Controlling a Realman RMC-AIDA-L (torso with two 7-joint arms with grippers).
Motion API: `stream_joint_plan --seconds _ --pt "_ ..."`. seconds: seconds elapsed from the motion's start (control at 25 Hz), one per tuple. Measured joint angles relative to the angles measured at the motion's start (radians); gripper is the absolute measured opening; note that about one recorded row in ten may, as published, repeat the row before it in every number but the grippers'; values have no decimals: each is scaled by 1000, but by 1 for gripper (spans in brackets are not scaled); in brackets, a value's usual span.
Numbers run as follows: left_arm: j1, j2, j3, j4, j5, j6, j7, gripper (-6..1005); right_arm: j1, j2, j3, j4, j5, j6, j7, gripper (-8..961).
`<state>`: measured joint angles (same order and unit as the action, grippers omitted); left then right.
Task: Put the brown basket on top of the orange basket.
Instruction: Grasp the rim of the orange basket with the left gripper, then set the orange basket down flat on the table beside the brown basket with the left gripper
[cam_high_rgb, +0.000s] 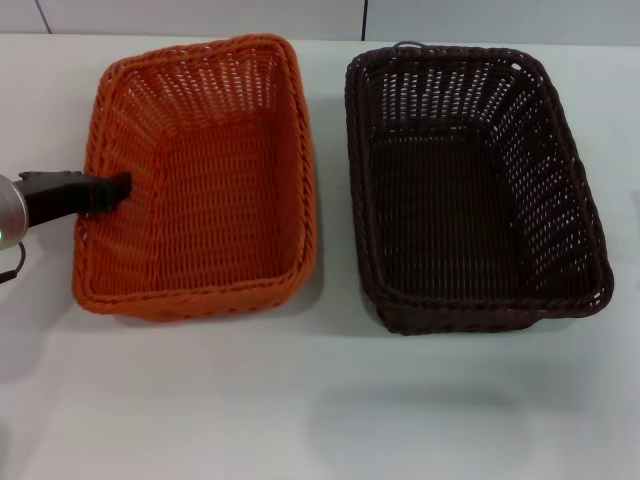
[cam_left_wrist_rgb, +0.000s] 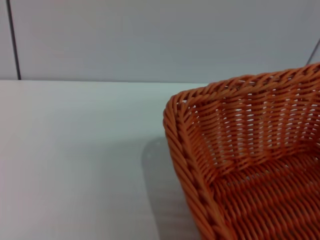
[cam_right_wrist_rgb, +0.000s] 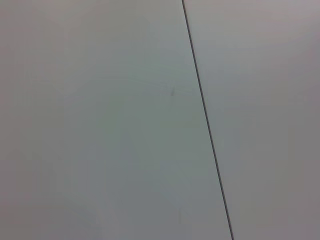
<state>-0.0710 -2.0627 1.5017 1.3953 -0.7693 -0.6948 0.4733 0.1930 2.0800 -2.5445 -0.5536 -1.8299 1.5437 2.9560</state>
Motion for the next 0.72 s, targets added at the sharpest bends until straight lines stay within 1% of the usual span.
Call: stream_joint_plan --seconds 0.4,0.48,0.52,0.56,0.6,0.64,0.68,0.72 --pt "-26 2 -20 2 -4 -35 87 301 3 0 0 -4 -1 1 0 839" --pt "-61 2 -78 2 -4 -88 174 254 3 0 1 -5 -2 2 0 839" --pt "-83 3 -117 1 -5 -120 228 254 4 0 1 -6 -2 2 0 839" --pt "-92 3 -135 -1 -8 -132 248 255 5 0 1 -7 -2 2 0 839" --pt "-130 3 -212 -11 -33 -186 342 255 5 0 2 -7 -3 2 0 839" --pt "-130 3 -212 -11 -33 -186 342 251 5 0 2 -7 -3 2 0 839" --pt "-141 3 -238 -16 -48 -208 379 247 4 0 2 -8 -4 6 0 839" --pt "-163 4 -288 -29 -83 -250 452 244 4 0 2 -8 -4 6 0 839"
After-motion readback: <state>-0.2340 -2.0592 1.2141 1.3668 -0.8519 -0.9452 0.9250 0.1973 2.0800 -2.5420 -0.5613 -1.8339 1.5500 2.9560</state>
